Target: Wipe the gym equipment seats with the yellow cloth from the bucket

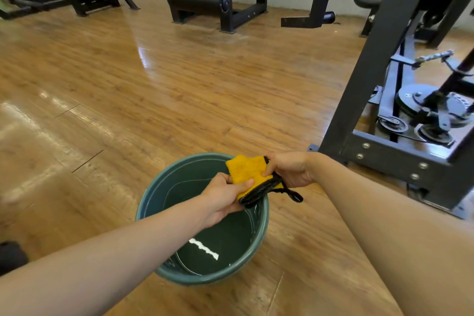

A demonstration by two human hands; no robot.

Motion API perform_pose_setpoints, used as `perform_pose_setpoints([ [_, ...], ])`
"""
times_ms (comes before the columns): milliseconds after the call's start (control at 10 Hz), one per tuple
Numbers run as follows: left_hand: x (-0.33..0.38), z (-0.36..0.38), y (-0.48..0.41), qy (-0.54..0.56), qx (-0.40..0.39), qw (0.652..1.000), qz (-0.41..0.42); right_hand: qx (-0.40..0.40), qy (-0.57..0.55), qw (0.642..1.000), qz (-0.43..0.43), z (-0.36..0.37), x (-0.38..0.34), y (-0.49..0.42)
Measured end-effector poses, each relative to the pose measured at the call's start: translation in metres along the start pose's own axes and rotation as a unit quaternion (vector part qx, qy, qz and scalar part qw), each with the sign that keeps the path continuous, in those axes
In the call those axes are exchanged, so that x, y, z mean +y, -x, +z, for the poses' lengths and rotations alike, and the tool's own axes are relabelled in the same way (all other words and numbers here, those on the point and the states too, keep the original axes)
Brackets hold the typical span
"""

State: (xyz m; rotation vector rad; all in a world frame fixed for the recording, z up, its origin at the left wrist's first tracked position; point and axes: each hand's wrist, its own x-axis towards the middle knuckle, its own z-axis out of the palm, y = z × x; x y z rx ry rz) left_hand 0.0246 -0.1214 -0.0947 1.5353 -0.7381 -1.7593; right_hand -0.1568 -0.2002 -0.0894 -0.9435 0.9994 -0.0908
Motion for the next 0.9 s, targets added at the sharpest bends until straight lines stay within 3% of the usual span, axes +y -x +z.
perform_pose_setpoints([
  [100, -0.002, -0.001, 0.004, -0.111, 0.052, 0.992, 0.024, 0.041, 0.006, 0.999, 0.012, -0.004, 0.002, -0.004],
  [200, -0.002, -0.006, 0.008, -0.336, 0.224, 0.898, 0.177, 0.144, 0.124, 0.982, -0.016, -0.001, -0.006, 0.003],
  [300, 0.005, -0.007, 0.014, -0.381, 0.183, 0.846, 0.326, 0.209, 0.213, 0.952, -0.074, 0.001, -0.019, 0.008],
  [500, -0.007, -0.003, 0.011, -0.401, 0.076, 0.857, 0.316, 0.107, 0.192, 0.975, -0.005, 0.015, -0.023, 0.015],
  [700, -0.006, -0.006, 0.005, -0.409, 0.070, 0.848, 0.331, 0.112, 0.195, 0.974, 0.009, 0.019, -0.024, 0.018],
  [800, 0.005, -0.004, 0.022, -0.480, 0.072, 0.811, 0.328, 0.200, 0.278, 0.940, 0.001, 0.035, -0.025, 0.013],
  [900, 0.020, -0.014, 0.050, -0.602, 0.081, 0.735, 0.301, 0.298, 0.330, 0.896, -0.018, 0.059, -0.026, 0.022],
])
